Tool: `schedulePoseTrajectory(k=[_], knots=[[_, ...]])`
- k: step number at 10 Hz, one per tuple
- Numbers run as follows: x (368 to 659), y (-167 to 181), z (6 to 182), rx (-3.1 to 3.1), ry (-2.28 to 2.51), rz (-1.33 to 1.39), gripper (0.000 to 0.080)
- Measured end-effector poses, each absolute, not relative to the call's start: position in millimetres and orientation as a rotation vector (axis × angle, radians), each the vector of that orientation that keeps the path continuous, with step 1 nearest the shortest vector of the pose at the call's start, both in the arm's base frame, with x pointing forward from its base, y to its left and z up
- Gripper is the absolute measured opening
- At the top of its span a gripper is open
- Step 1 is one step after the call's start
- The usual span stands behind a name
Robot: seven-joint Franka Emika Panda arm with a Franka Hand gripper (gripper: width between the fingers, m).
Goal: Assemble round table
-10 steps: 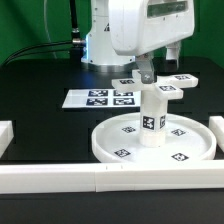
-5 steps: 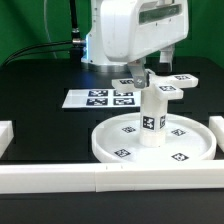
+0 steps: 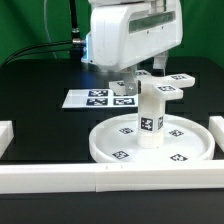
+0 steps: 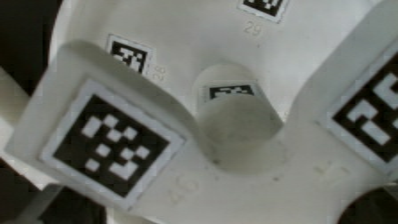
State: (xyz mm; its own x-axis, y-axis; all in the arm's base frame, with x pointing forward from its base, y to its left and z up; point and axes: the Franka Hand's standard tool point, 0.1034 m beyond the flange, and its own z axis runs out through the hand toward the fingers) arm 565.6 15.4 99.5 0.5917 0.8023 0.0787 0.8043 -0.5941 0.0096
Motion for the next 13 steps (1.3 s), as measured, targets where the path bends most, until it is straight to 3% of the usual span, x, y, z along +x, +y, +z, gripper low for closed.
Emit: schedulePoseTrajectory(k=[1,2,11,13], knots=[[564.8,15.4,97.8,-2.779,-1.400,-0.112,0.0636],[563.8,15.5,97.4,-2.779,-1.397,-0.109,0.0461],[563.7,15.3,97.4,-2.799,-1.355,-0.108,0.0452],[561.2,14.8,96.9,-2.906,-1.056,-0.116,0.0452]])
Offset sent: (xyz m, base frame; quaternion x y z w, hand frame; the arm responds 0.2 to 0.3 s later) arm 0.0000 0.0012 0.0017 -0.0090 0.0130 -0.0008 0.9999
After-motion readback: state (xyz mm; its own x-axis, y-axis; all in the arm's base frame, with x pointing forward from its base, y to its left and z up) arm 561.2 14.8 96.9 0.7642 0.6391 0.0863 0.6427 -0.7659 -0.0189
